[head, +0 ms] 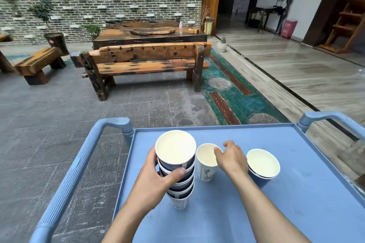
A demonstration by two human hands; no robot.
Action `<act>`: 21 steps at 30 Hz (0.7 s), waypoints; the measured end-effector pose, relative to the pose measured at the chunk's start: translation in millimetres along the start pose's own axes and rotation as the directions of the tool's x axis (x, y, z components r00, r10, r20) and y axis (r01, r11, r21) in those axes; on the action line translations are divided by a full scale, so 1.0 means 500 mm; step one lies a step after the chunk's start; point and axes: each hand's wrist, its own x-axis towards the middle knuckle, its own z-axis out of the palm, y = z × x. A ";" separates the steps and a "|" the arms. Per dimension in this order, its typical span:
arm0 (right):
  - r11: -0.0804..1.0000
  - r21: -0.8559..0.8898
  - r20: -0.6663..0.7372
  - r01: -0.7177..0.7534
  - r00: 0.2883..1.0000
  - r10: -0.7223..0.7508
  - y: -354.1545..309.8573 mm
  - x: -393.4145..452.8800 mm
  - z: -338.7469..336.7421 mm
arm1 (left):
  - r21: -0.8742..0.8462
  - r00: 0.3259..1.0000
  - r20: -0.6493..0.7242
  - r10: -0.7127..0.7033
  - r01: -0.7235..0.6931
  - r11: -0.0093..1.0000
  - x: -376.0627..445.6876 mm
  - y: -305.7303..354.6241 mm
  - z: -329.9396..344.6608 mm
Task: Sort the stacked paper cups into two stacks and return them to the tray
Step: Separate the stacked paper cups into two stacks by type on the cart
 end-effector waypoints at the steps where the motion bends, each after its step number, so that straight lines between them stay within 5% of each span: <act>1: 1.000 -0.002 -0.020 0.027 0.999 -0.027 -0.014 -0.009 -0.017 | -0.013 1.000 0.008 0.002 -0.002 1.000 -0.002 -0.006 0.000; 5: 0.930 0.218 -0.116 0.297 0.954 -0.277 -0.103 -0.069 -0.111 | -0.014 0.999 0.048 0.009 -0.009 1.000 -0.008 -0.043 0.013; 8: 0.823 0.384 0.089 0.419 0.870 -0.485 -0.173 -0.140 -0.173 | -0.021 0.999 0.054 -0.006 0.007 1.000 -0.008 -0.076 0.026; 13: 0.826 0.070 0.171 0.560 0.808 -0.563 -0.208 -0.174 -0.184 | 0.006 0.999 0.020 -0.031 0.031 0.999 0.002 -0.103 0.025; 21: 0.841 0.020 0.052 0.540 0.840 -0.540 -0.217 -0.163 -0.191 | 0.017 0.999 0.039 -0.019 0.019 1.000 -0.006 -0.095 0.010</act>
